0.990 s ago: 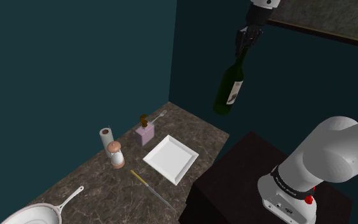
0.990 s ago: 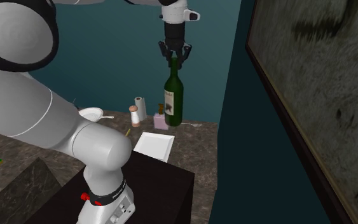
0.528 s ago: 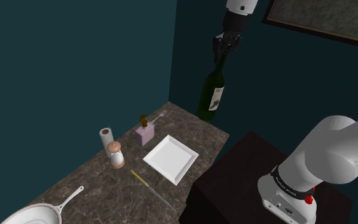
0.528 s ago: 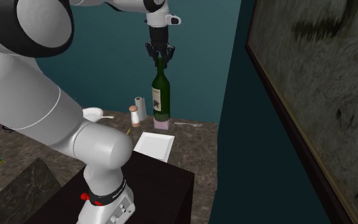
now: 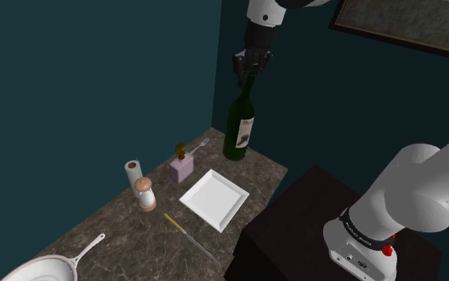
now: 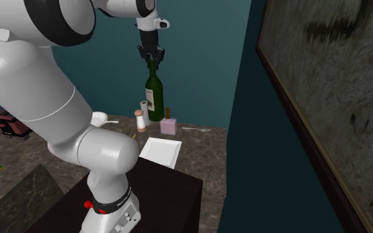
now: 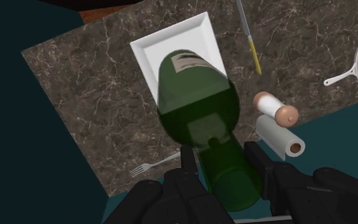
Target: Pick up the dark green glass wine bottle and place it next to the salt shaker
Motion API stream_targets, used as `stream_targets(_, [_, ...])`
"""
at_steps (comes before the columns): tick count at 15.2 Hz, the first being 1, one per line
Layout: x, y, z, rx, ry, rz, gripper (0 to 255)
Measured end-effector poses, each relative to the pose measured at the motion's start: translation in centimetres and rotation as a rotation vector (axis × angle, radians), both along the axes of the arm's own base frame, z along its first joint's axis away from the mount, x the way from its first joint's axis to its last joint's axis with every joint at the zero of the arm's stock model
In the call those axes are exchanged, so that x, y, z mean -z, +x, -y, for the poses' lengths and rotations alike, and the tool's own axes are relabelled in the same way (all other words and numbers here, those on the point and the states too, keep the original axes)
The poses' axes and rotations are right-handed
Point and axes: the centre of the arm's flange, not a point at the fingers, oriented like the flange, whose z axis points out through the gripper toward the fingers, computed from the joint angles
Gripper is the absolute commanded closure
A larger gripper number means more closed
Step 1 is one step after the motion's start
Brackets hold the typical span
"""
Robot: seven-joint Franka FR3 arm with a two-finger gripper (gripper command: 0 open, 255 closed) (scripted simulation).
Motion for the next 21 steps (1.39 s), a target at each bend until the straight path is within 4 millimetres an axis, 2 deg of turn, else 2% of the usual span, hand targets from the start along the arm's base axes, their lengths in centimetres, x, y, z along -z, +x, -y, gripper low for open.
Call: stream_targets(21, [5.9,8.6,-25.6,0.0,0.001,0.001,255])
